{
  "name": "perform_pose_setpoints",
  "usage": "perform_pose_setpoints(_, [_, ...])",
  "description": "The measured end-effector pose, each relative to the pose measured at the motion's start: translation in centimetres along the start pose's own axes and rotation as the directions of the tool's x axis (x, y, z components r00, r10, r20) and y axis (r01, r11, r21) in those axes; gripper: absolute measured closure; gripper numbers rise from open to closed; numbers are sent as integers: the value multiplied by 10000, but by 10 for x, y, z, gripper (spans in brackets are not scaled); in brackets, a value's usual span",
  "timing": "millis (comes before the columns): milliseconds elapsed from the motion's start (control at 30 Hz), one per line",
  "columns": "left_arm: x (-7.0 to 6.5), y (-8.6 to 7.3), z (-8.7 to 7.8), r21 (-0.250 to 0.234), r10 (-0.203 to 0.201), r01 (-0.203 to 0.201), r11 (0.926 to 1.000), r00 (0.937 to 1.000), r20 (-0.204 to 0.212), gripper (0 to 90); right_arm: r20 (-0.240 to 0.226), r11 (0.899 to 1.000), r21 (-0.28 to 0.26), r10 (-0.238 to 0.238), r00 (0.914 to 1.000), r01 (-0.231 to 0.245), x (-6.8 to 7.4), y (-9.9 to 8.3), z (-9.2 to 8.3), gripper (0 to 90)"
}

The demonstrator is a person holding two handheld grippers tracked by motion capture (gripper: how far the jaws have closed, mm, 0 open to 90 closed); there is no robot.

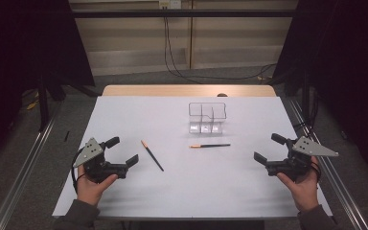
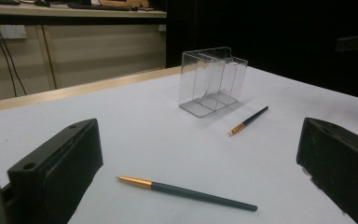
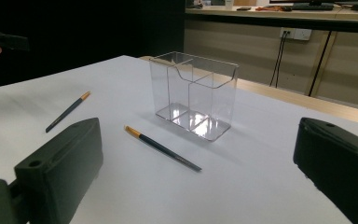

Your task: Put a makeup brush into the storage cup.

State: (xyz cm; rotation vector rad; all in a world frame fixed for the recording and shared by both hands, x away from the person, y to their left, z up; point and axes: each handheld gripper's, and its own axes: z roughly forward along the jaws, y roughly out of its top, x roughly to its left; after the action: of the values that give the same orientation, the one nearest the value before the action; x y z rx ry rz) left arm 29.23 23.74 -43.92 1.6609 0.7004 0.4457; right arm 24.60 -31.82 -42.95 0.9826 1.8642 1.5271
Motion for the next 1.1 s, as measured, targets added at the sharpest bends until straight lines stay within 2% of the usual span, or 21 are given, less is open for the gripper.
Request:
perform_pose_setpoints(100, [1, 0, -1, 129, 137, -137, 9998, 9999, -31, 0, -56, 10000, 6, 1, 10000, -1, 0, 1, 1, 8])
perform_pose_setpoints(133, [0, -1, -1, 37, 38, -38, 10000, 10000, -6, 0, -101, 10000, -6, -35, 9999, 34, 0, 1, 1, 8])
perform_pose_setpoints(200, [1, -1, -2, 87, 96, -94, 9999, 9999, -138, 0, -85, 10000, -2, -16, 10000, 16, 1, 1, 3, 8])
perform_pose_setpoints(233, [2, -1, -3, 176, 199, -198, 9996, 9998, -11, 0, -85, 10000, -2, -16, 10000, 16, 1, 1, 3, 8])
perform_pose_setpoints(300, [1, -1, -3, 108, 33, -32, 9999, 9999, -113, 0, -115, 10000, -42, -30, 9999, 30, 1, 1, 4, 8])
perform_pose_setpoints(433, [1, -1, -2, 13, -34, 35, 10000, 10000, -93, 0, -149, 10000, -18, -49, 9999, 49, 1, 1, 4, 8])
perform_pose_setpoints(533, [2, 0, -2, 159, 124, -122, 9998, 9999, -88, 0, -135, 10000, -21, -69, 9999, 69, 1, 1, 4, 8])
perform_pose_setpoints(600, [1, -1, 0, 45, -22, 23, 10000, 9999, -138, 0, -129, 10000, -14, -59, 9999, 59, 1, 1, 4, 8])
perform_pose_setpoints(733, [1, 0, 1, 47, 67, -67, 10000, 10000, -53, 0, -120, 10000, 27, -51, 9999, 52, 1, 1, 2, 8])
perform_pose_setpoints(833, [1, 0, 2, -26, -69, 68, 10000, 9998, -164, 0, -126, 10000, 4, -84, 9999, 84, 1, 1, 2, 8])
perform_pose_setpoints(967, [2, 1, 3, 187, 180, -177, 9997, 9997, -158, 0, -142, 10000, -43, -57, 9999, 56, 1, 2, 3, 8])
perform_pose_setpoints(1000, [0, 1, 5, 36, -22, 22, 10000, 9998, -194, 0, -142, 10000, -43, -57, 9999, 56, 1, 2, 3, 8])
perform_pose_setpoints(1100, [0, 3, 6, 68, -15, 17, 10000, 9996, -281, 0, -147, 10000, 30, -38, 9999, 39, 1, 1, 4, 7])
